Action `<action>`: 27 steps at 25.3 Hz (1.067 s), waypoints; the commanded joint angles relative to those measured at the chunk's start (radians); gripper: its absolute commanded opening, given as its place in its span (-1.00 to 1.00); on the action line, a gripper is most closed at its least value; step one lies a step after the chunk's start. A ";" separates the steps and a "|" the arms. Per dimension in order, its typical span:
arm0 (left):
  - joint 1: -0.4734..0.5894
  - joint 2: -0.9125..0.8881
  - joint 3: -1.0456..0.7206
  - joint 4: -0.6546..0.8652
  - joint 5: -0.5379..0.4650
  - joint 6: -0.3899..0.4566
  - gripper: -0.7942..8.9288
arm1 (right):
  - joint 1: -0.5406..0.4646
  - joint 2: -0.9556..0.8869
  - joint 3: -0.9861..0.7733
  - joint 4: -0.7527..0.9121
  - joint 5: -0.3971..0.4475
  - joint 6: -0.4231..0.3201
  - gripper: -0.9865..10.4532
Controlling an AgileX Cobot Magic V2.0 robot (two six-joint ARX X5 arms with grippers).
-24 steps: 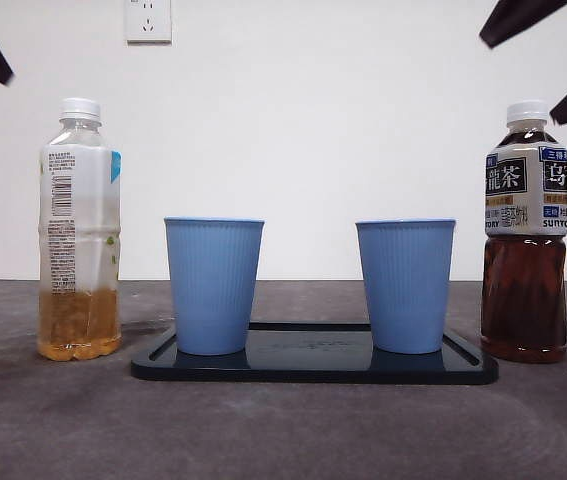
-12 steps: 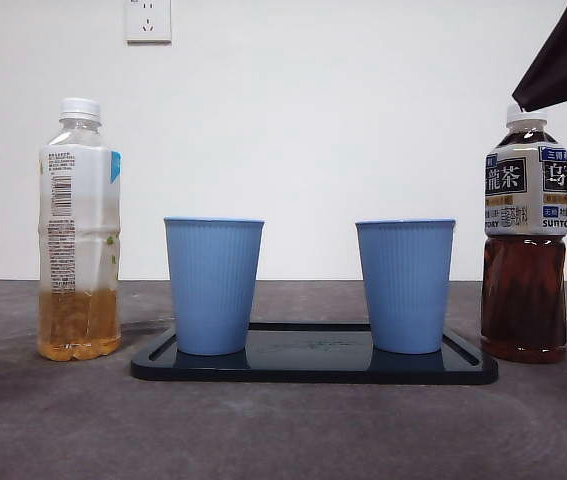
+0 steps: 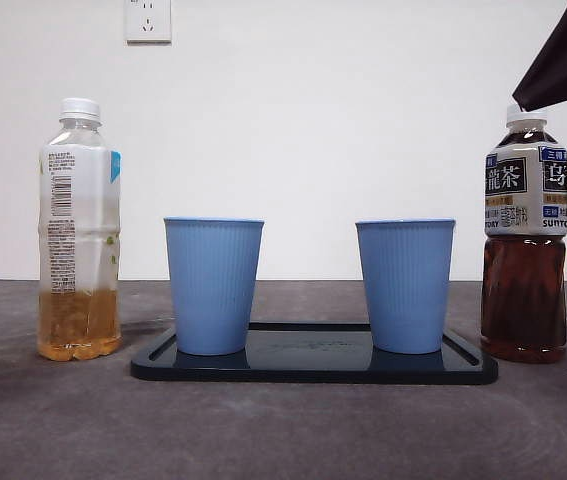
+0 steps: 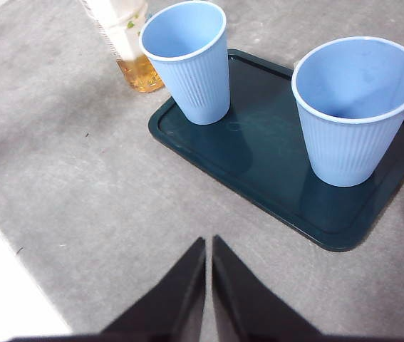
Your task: Pour the drink into the cup
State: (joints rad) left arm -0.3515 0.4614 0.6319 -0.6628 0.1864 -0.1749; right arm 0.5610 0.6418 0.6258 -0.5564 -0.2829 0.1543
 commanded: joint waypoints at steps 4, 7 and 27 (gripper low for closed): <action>0.000 -0.008 0.014 0.006 -0.023 0.112 -0.82 | 0.007 0.003 0.016 0.011 0.003 0.006 -0.81; 0.074 -0.068 0.001 0.087 -0.060 0.227 -0.82 | 0.007 0.003 0.016 0.011 0.003 0.006 -0.81; 0.374 -0.443 -0.547 0.547 -0.112 0.291 -0.82 | 0.007 0.003 0.016 0.011 0.003 0.006 -0.81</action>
State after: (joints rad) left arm 0.0196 0.0235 0.0895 -0.1276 0.0784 0.1047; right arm 0.5610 0.6418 0.6258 -0.5560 -0.2832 0.1543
